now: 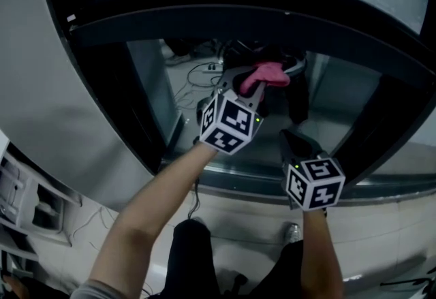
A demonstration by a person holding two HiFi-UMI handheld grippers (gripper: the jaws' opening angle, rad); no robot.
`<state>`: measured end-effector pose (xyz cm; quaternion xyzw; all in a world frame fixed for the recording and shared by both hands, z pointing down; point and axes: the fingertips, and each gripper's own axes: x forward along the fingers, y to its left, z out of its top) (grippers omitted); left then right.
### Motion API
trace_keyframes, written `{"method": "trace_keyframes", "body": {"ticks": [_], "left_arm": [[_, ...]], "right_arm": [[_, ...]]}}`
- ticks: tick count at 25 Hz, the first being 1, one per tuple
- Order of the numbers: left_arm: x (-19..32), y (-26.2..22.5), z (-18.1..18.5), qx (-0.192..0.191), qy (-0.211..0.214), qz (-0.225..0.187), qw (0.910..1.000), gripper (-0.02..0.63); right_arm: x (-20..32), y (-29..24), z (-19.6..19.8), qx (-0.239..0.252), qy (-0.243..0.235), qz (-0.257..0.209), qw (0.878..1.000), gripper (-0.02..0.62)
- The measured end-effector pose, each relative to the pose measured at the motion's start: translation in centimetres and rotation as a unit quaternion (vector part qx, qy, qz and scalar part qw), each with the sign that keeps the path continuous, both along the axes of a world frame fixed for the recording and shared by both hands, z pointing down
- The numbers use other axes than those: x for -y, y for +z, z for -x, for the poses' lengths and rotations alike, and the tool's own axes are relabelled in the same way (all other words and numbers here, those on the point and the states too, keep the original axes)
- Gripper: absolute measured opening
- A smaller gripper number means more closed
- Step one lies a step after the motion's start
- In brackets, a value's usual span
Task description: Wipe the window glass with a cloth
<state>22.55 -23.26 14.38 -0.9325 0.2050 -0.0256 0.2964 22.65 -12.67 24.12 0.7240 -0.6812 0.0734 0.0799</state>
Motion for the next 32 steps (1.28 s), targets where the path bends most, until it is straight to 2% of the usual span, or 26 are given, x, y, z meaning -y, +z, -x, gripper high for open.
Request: {"method": "trace_keyframes", "body": {"ticks": [21, 32], "left_arm": [[-0.1, 12.7, -0.3, 0.056, -0.001, 0.079, 0.9953, 0.057], [0.0, 20.1, 0.2, 0.091, -0.004, 0.121, 0.9884, 0.057]], "right_arm": [[-0.6, 6.6, -1.2, 0.021, 0.006, 0.04, 0.999, -0.002], [-0.7, 11.2, -1.2, 0.043, 0.004, 0.069, 0.997, -0.002]]}}
